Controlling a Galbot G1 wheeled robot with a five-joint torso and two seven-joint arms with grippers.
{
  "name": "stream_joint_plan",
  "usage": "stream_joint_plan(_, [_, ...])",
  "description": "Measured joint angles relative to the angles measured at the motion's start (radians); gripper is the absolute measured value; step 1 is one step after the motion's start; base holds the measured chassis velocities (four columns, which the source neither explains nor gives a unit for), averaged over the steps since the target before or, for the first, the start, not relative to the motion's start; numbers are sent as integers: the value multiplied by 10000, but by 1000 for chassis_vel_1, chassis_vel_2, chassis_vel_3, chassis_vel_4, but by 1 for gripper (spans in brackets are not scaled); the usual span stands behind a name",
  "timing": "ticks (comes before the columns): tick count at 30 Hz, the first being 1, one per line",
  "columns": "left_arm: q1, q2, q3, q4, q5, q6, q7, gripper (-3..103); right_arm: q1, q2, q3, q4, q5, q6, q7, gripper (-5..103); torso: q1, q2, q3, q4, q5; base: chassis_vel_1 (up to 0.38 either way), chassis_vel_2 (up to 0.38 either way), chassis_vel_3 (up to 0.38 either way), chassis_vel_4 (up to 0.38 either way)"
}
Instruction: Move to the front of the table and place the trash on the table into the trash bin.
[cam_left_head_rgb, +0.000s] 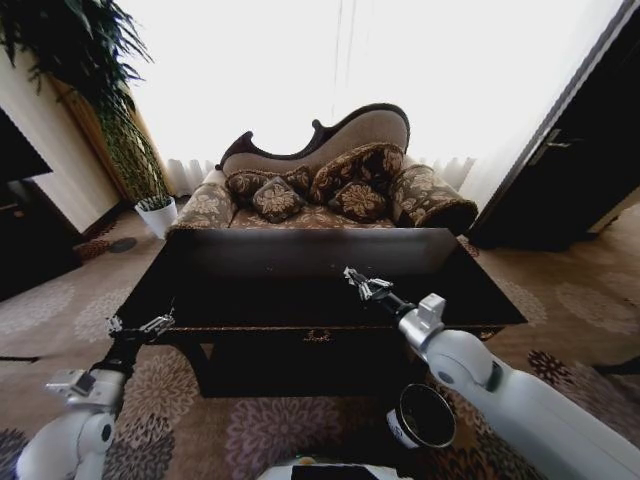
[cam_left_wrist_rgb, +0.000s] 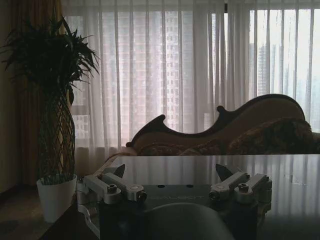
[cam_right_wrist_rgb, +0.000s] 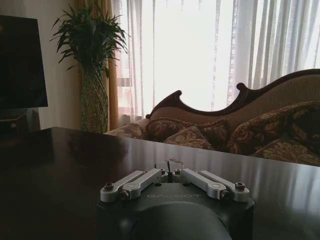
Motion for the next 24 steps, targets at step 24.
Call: stream_joint_plan(24, [-476,824,70,302,-441,-40,-8,100,-4949,5250,4987,575,-3236,3112,-1466,0,-1,-1,-1,2,-1,0,0,0,0])
